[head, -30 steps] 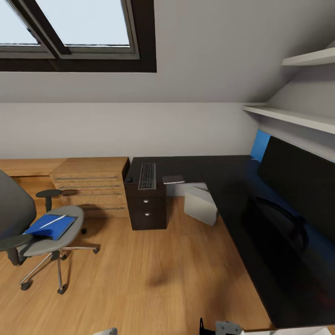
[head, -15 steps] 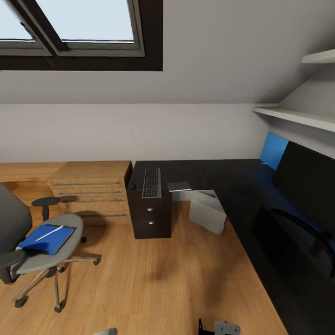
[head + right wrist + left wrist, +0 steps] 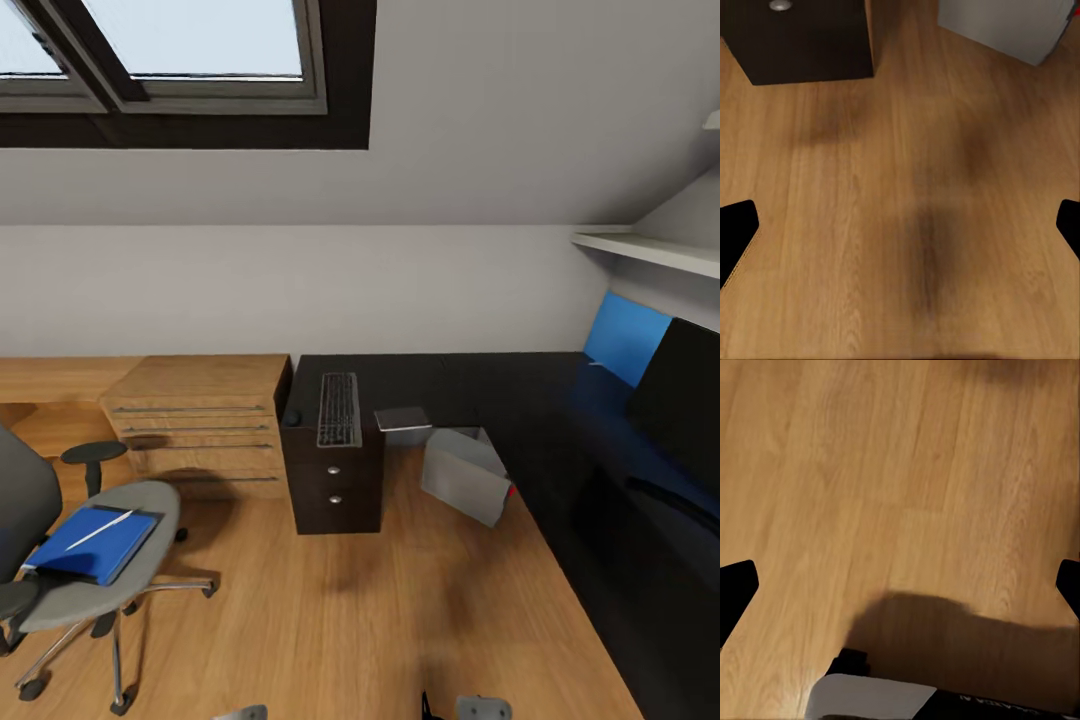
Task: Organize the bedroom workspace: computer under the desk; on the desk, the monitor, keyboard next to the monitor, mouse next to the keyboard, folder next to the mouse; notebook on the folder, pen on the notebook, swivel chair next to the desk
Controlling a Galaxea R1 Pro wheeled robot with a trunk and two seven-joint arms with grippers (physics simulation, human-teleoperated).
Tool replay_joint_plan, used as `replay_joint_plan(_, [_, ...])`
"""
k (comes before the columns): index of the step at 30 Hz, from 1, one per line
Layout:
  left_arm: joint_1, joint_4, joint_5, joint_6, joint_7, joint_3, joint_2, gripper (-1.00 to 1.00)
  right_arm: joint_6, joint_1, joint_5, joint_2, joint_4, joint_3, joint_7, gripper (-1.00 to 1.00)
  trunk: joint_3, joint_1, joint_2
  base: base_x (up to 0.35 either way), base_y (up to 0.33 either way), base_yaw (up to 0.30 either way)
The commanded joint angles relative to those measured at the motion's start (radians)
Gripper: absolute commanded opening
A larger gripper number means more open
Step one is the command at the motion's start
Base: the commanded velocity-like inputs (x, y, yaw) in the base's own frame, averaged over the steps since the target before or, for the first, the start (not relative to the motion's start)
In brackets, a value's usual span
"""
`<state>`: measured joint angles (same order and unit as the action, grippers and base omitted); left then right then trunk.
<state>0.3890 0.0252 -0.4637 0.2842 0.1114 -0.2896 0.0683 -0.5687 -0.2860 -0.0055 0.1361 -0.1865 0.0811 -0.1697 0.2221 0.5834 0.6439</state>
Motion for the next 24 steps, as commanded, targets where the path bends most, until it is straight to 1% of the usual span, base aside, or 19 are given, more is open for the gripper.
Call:
replay_joint_plan(1, [0.001,0.001,0.001,0.003,0.004,-0.01,0.007,1.0,-0.002,-0.001,-0.001,0.0,0.0,0.008,-0.009,1.0,0.001,0.001,0.001,0.321,0.164,0.0])
replay_joint_plan(3, [0.001,0.024,0.029,0.006,0.004,-0.024,0.02,1.0,-0.002,-0.001,0.0,0.0,-0.006,0.008,-0.009,1.0,0.001,0.001,0.001,0.321,0.164,0.0])
replay_joint_plan(4, [0.001,0.075,0.037,0.005,0.005,-0.03,0.025,1.0,-0.002,-0.001,0.0,0.0,-0.019,0.008,-0.009,1.0,0.001,0.001,0.001,0.321,0.164,0.0])
replay_joint_plan(5, [0.001,0.295,0.046,-0.028,0.014,-0.034,0.027,1.0,0.01,-0.001,-0.002,0.005,-0.112,0.008,-0.014,1.0,0.001,0.001,0.001,0.321,0.141,0.0])
replay_joint_plan(7, [0.001,0.405,0.047,-0.091,0.04,-0.034,0.025,1.0,0.015,-0.002,-0.003,0.022,-0.172,0.007,-0.016,1.0,0.001,0.001,0.001,0.321,0.135,0.0])
replay_joint_plan(8, [0.001,0.477,0.047,-0.15,0.072,-0.033,0.022,1.0,0.022,-0.004,-0.008,0.034,-0.209,0.005,-0.017,1.0,0.001,0.001,0.001,0.321,0.132,0.0])
replay_joint_plan(9, [0.001,0.742,0.043,-0.362,0.199,-0.032,0.002,1.0,0.105,-0.027,-0.094,0.038,-0.304,0.004,-0.022,1.0,0.001,0.001,0.001,0.321,0.135,0.0])
replay_joint_plan(10, [0.001,0.776,0.042,-0.384,0.212,-0.032,-0.001,1.0,0.126,-0.035,-0.117,0.038,-0.317,0.004,-0.022,1.0,0.001,0.001,0.001,0.321,0.136,0.0])
replay_joint_plan(12, [0.001,0.87,0.04,-0.438,0.237,-0.032,-0.01,1.0,0.198,-0.066,-0.193,0.038,-0.361,0.004,-0.021,1.0,0.001,0.001,0.001,0.321,0.138,0.0])
replay_joint_plan(13, [0.001,0.922,0.039,-0.466,0.246,-0.03,-0.018,1.0,0.252,-0.086,-0.249,0.038,-0.389,0.004,-0.019,1.0,0.001,0.001,0.001,0.321,0.141,0.0])
replay_joint_plan(14, [0.001,0.945,0.038,-0.478,0.25,-0.029,-0.021,1.0,0.279,-0.095,-0.279,0.038,-0.402,0.004,-0.019,1.0,0.001,0.001,0.001,0.321,0.143,0.0])
replay_joint_plan(15, [0.001,0.986,0.035,-0.501,0.255,-0.027,-0.031,1.0,0.33,-0.113,-0.337,0.038,-0.428,0.004,-0.018,1.0,0.001,0.001,0.001,0.321,0.15,0.0])
replay_joint_plan(16, [0.001,1.005,0.032,-0.512,0.257,-0.026,-0.038,1.0,0.354,-0.122,-0.366,0.038,-0.44,0.004,-0.017,1.0,0.001,0.001,0.001,0.321,0.154,0.0])
replay_joint_plan(17, [0.001,1.042,0.024,-0.531,0.26,-0.024,-0.056,1.0,0.395,-0.139,-0.421,0.038,-0.462,0.003,-0.017,1.0,0.001,0.001,0.001,0.321,0.163,0.0])
replay_joint_plan(18, [0.001,1.074,0.008,-0.548,0.261,-0.023,-0.079,1.0,0.428,-0.154,-0.471,0.038,-0.482,0.003,-0.016,1.0,0.001,0.001,0.001,0.32,0.171,0.0])
replay_joint_plan(19, [-0.002,1.112,-0.04,-0.566,0.263,-0.023,-0.122,1.0,0.461,-0.17,-0.533,0.038,-0.505,0.003,-0.016,1.0,0.001,0.001,0.001,0.32,0.177,0.0])
replay_joint_plan(20, [-0.004,1.121,-0.061,-0.57,0.263,-0.022,-0.137,1.0,0.467,-0.173,-0.552,0.038,-0.511,0.003,-0.015,1.0,0.001,0.001,0.001,0.32,0.179,0.0])
replay_joint_plan(23, [-0.015,1.153,-0.188,-0.582,0.263,-0.026,-0.218,1.0,0.486,-0.183,-0.649,0.038,-0.525,0.006,0.019,1.0,0.001,0.001,0.001,0.314,0.19,0.0])
replay_joint_plan(24, [-0.016,1.155,-0.201,-0.583,0.263,-0.027,-0.228,1.0,0.487,-0.184,-0.659,0.038,-0.525,0.007,0.03,1.0,0.001,0.001,0.001,0.3,0.208,0.0])
